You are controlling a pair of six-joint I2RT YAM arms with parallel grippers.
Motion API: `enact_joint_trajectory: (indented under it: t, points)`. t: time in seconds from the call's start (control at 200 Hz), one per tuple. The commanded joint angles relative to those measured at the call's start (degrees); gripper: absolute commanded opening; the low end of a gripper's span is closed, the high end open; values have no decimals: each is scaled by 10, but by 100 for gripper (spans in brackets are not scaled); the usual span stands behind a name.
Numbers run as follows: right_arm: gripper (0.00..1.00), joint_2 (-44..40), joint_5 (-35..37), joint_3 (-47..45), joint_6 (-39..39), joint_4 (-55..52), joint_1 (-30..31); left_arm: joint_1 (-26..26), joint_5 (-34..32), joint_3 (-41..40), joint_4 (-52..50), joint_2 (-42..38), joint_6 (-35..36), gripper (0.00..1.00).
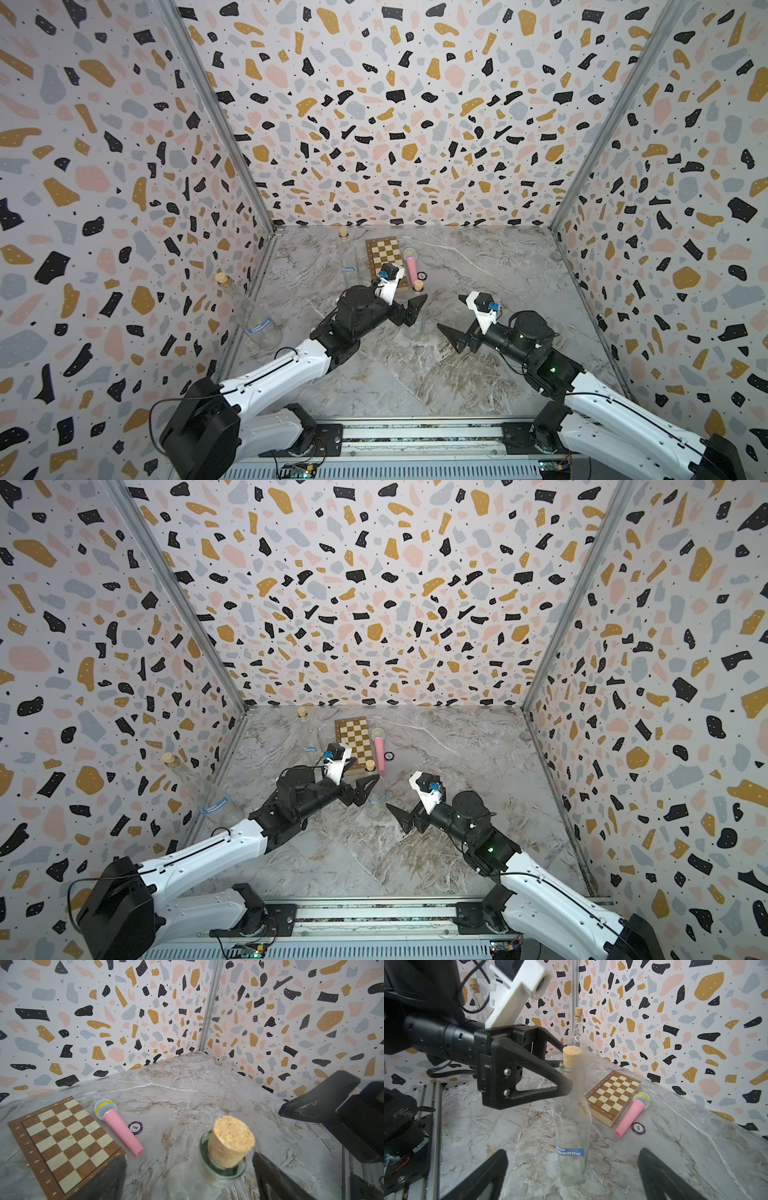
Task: Remove the label from the bottle
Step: Pick up the bottle from the center of the board.
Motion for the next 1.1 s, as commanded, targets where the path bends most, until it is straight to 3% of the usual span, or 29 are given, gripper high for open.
enact_joint_trajectory:
  t: [0.0, 0.4, 0.721, 0.921, 1.091]
  points:
    - [100, -1, -7, 3, 10, 15, -2, -2, -9, -4, 58, 11, 12, 94]
    - [98, -1, -8, -6, 7, 16, -2, -5, -9, 10, 77, 48, 20, 79]
    - [97, -2, -10, -8, 6, 16, -2, -12, -17, 17, 101, 64, 25, 77]
    - [97, -10, -9, -9, 4, 10, -2, -14, -17, 15, 107, 66, 26, 67]
    - [97, -12, -9, -12, 0, 8, -2, -15, -20, 14, 106, 60, 26, 53]
